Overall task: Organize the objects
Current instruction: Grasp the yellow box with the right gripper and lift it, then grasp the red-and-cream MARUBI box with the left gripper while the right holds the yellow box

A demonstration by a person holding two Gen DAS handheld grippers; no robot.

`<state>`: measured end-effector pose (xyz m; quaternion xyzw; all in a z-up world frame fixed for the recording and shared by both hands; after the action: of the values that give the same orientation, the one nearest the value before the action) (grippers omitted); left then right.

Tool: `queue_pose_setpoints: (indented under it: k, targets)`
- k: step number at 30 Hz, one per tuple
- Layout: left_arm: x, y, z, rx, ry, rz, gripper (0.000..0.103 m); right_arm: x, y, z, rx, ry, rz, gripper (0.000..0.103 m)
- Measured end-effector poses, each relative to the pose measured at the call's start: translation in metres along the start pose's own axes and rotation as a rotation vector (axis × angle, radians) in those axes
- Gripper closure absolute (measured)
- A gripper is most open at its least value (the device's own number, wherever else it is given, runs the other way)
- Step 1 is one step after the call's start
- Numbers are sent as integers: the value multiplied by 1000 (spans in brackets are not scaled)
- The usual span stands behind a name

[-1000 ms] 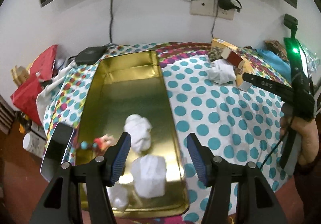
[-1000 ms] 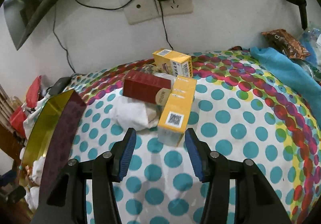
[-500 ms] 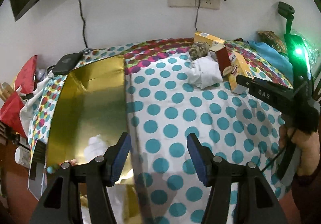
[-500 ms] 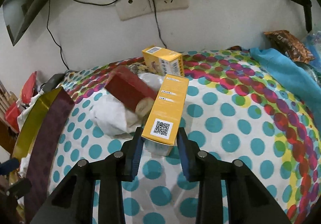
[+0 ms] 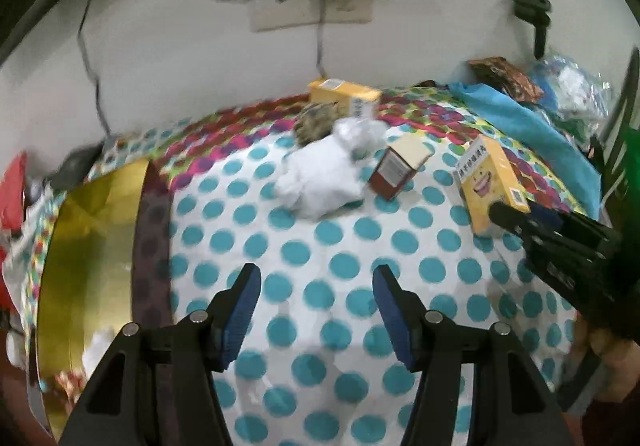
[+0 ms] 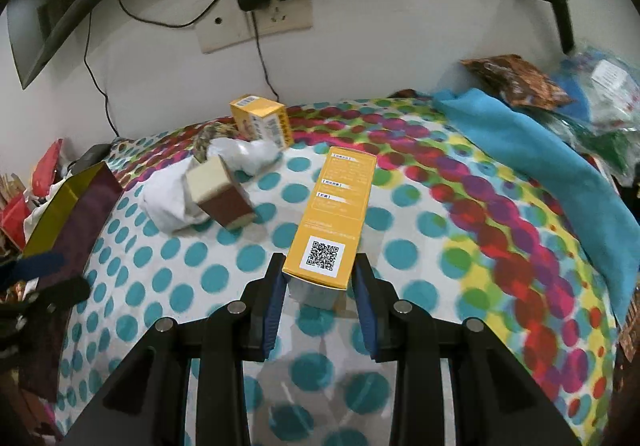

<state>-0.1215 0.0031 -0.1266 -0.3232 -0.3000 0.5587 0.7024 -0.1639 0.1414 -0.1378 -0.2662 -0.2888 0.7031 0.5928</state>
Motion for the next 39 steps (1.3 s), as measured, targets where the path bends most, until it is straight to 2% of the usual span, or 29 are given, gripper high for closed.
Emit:
queue_pose_setpoints:
  k: [4,9,12,19,25,28,29,30,31,39]
  targets:
    - [24,13,17,19,89,-4,43,11,-8,-8,1,26,23,75]
    - [49,33,39,24,135,-136,42,8,-9,-19,-5,20,46,76]
    - [52,49,48,4,97,-185,41,10,-10,-19,-3,34,59,76]
    - [50,84,56,-28,14,-152,40,12,-8,-19,-8,75,103,76]
    - [49,101,71,-5,-48,-119,40,12,-6,-20,-13,82,124,76]
    - [45,106,74,8,-97,-151,41,13,-4,-21,-22,95,144,76]
    - [44,107,74,7,-111,-155,43,14,-3,-21,-27,99,151,76]
    - [42,109,72,2,-131,-165,58,14,-2,-22,-29,103,155,76]
    - [40,110,70,-3,-142,-175,65,15,-2,-22,-30,109,162,76]
    - [46,104,63,14,-113,-140,66,13,-2,-22,-32,124,176,76]
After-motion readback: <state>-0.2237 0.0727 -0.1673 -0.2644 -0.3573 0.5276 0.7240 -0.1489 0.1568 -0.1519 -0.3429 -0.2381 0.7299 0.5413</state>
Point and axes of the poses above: each gripper's, at about its wrist camera, not at the fingertips, and y roughly the way its jaws point, x to its right, z to its top, the point moved 10 cm from there along y, roughly the way its jaws point, and after that the axes turned 9 degrees about -z, right-handed, at the moved point
